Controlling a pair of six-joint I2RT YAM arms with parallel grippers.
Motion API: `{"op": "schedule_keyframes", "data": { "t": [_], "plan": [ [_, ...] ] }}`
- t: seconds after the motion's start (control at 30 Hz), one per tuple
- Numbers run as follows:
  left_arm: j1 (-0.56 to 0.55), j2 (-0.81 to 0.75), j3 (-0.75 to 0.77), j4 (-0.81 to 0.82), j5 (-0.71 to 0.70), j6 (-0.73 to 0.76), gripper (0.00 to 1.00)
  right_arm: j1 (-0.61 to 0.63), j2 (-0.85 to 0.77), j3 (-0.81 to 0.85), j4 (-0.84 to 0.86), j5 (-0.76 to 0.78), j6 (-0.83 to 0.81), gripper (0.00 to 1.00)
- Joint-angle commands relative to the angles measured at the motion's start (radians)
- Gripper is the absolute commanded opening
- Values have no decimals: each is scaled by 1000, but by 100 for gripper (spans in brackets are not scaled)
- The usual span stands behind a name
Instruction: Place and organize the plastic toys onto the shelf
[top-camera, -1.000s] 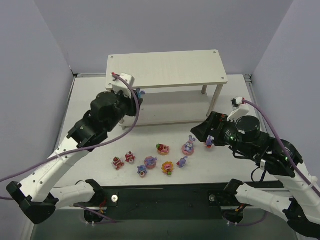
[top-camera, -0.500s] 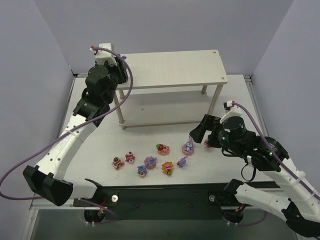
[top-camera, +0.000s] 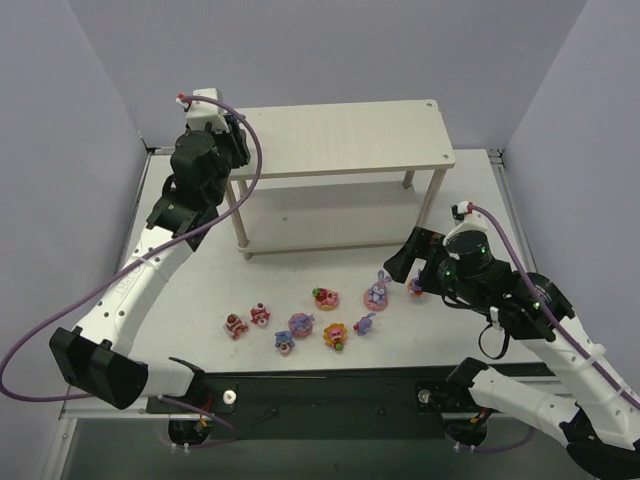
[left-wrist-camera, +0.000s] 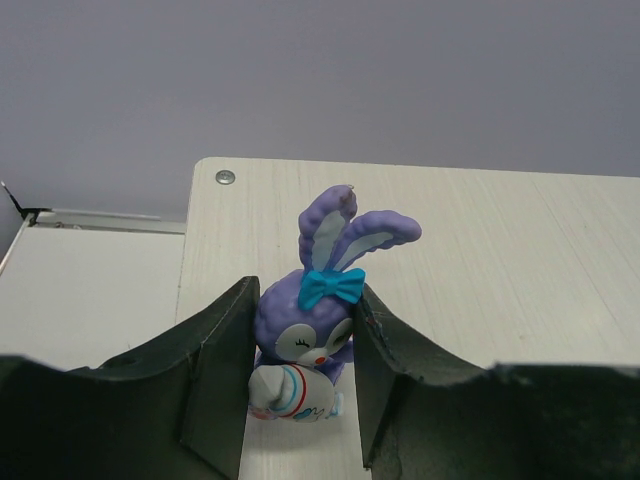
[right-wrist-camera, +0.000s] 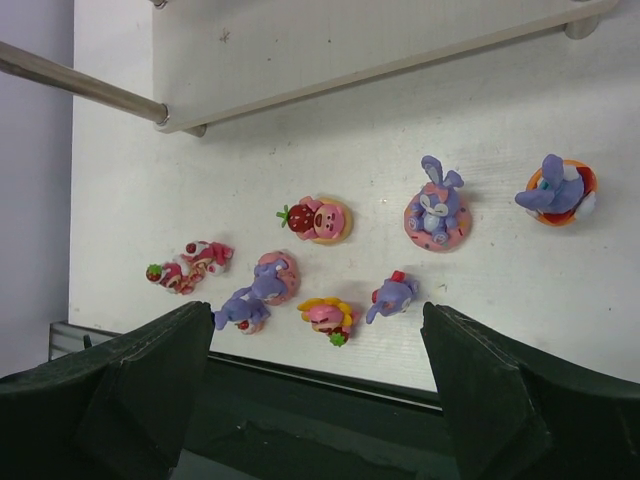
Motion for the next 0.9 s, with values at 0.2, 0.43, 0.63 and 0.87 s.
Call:
{"op": "schedule_keyframes", "data": {
  "t": [0.2, 0.43, 0.63, 0.87],
  "plan": [
    [16, -32, -20, 24, 28, -2, 6, -31, 35, -4, -2, -42, 9, 88],
    [20, -32, -26, 16, 40, -12, 22, -34, 28, -8, -2, -46, 17, 88],
    [20, -38, -33, 21, 59, 2, 40, -34, 17, -17, -4, -49, 21, 88],
    [20, -43, -36, 24, 85, 15, 63, -40, 15, -17, -4, -56, 21, 89]
  ]
}}
